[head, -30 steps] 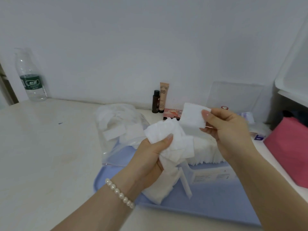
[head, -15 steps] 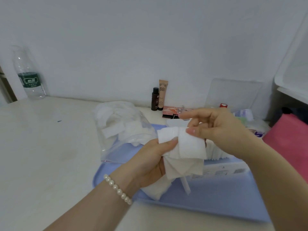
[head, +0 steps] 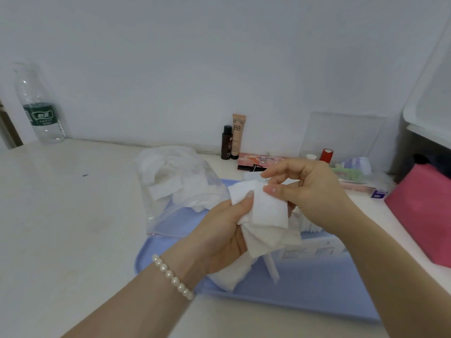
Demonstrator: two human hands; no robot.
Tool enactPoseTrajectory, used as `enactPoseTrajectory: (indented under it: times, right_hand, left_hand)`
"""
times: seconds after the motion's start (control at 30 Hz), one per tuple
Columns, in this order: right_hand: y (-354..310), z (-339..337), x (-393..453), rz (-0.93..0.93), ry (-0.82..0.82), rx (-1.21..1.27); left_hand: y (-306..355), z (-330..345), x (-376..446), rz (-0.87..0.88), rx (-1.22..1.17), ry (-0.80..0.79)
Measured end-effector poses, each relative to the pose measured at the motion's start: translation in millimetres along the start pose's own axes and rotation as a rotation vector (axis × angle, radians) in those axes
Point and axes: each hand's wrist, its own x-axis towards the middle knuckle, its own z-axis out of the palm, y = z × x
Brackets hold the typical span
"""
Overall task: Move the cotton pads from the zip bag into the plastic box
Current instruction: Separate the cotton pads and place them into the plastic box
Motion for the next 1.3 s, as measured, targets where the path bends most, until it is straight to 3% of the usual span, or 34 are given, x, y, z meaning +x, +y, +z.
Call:
enactPoseTrajectory:
  times: [0.3, 0.5, 0.67, 0.87, 0.97, 1.13, 1.3]
  right_hand:
    - [1.7, 3.5, 0.9, 0.015, 0.004, -0.035]
    - [-3.2, -4.7, -0.1, -0.166, -0.052, -0.345]
    - [-5.4, -7.4, -0.6, -0.171, -0.118, -0.489]
    - [-2.9, -4.5, -1.3, -0.181, -0.05, -0.493]
    - [1.0, -2.8, -1.4, -0.263, -0.03, -0.528]
    - [3.8, 7.4, -2.2, -0.577, 0.058, -0.813]
    - [-0.5, 3.6, -4.8, -0.225, -0.118, -0.53]
  left_hand:
    - [-2.8, -0.9, -1.4, 0.063, 0.028, -0.09]
    - [-4.1, -6.0, -0.9, 0.102, 0.134, -0.111]
    - [-6.1, -8.0, -0.9, 0.074, 0.149, -0.117]
    - [-3.5, -8.5, -0.5, 0.086, 0.129, -0.098]
    - [-1.7, -6.1, -1.8, 0.093, 0.121, -0.077]
    - [0.6, -6.1, -1.9, 0.082, 0.117, -0.037]
    - [2.5, -6.2, -2.7, 0.034, 0.14, -0.068]
